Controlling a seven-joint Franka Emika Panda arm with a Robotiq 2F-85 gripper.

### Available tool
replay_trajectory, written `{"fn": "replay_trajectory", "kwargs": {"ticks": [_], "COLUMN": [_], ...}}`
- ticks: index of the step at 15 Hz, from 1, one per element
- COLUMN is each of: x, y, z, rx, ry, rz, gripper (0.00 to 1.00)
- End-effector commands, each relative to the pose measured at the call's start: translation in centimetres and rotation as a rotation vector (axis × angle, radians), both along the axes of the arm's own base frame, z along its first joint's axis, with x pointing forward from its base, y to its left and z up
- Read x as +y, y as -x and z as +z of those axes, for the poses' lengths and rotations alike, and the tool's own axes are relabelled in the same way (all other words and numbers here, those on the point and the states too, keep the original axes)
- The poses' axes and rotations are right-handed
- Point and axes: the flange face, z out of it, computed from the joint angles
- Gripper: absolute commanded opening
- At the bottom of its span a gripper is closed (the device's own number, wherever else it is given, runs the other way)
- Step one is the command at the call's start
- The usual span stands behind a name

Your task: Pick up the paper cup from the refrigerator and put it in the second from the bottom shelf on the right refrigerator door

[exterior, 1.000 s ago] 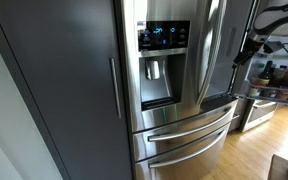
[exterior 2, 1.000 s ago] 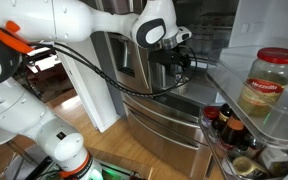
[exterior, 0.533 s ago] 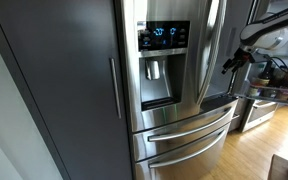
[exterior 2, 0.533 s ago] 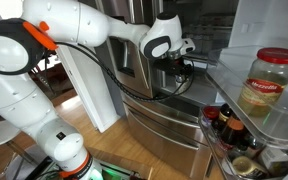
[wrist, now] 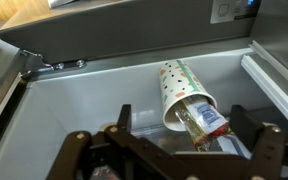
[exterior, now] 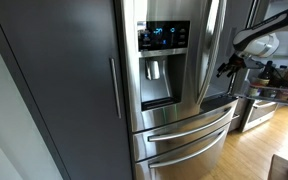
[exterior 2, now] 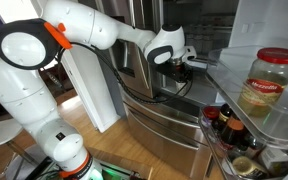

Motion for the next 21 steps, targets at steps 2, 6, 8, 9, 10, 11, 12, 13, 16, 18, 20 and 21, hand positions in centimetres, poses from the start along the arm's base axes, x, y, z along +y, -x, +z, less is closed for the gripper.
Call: {"fn": "replay_trajectory", "kwargs": {"ticks": [2,6,8,9,10,11,12,13,16,18,20,21], "x": [0.0,-1.7,-2.7,-3.0,-3.0,-3.0,-2.9,-2.7,-2.1,-2.2,-2.2,-2.2], "y": [0.0,-1.1,-1.5,-1.7,-2.0,-2.2,-2.4,-2.8,-3.7,-4.2,-4.6,-4.8], "z": [0.1,-2.8,-4.0,-4.5,-5.1,-5.6,-6.0,-6.1,-6.2,-6.4,-7.0,-7.2], "rx": [-0.001,0.012,0.008,-0.002,0.003,-0.001,-0.002,-0.01,-0.042,-0.055,-0.057,-0.06], "ry": [0.0,0.115,0.125,0.139,0.108,0.1,0.073,0.054,0.025,0.023,0.019,0.021], "rz": [-0.002,-0.072,-0.111,-0.125,-0.13,-0.139,-0.137,-0.137,-0.137,-0.144,-0.155,-0.156], "gripper": [1.0,1.0,1.0,1.0,1.0,1.0,1.0,1.0,1.0,1.0,1.0,1.0]}}
